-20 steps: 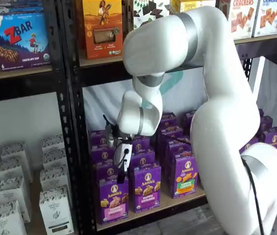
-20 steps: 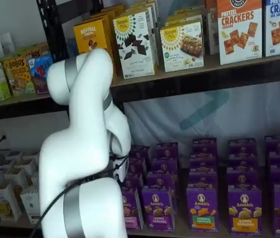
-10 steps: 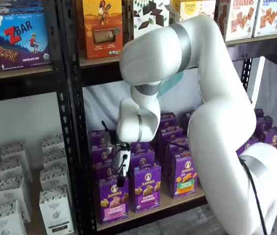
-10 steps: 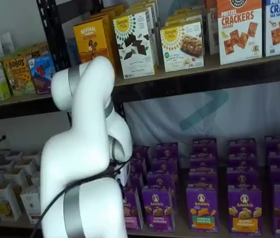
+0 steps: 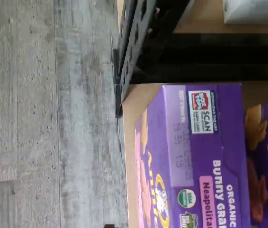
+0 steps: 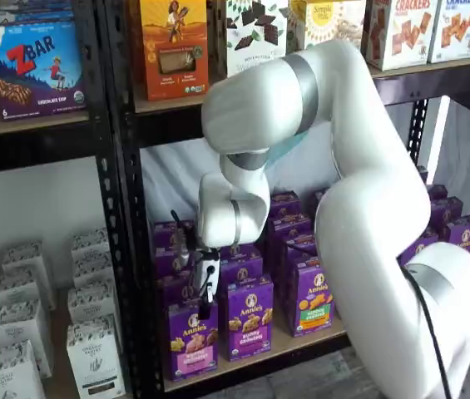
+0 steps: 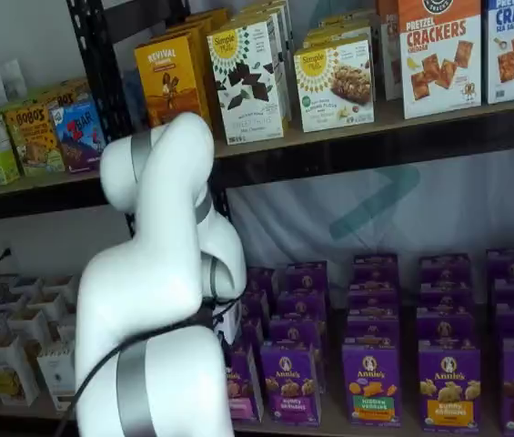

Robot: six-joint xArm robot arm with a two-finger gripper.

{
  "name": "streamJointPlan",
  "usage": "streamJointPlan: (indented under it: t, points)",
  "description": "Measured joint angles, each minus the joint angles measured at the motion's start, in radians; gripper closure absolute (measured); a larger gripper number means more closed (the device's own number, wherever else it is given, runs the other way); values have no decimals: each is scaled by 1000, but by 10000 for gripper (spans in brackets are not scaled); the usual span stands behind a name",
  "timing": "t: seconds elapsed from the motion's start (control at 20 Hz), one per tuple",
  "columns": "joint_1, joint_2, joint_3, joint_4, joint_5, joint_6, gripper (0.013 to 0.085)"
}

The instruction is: Pick up the purple box with a pink patch in the middle, on the bottom shelf, the first box from the left

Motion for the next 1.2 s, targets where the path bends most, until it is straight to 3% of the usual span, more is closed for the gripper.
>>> streamJointPlan:
  t: [0.05,0.3,0.4,0.6,0.85,1.2]
  points:
    - [-2,5,-7,-9,3,7,130]
    - [-15,46,-42,-159,-7,132,130]
    - [-19,64,-62,-192,1,159,130]
    - [-21,95,-110,-202,56,167,130]
    - [-23,122,-146,-284,88,240,130]
    - [-18,157,-187,-344,119,299,130]
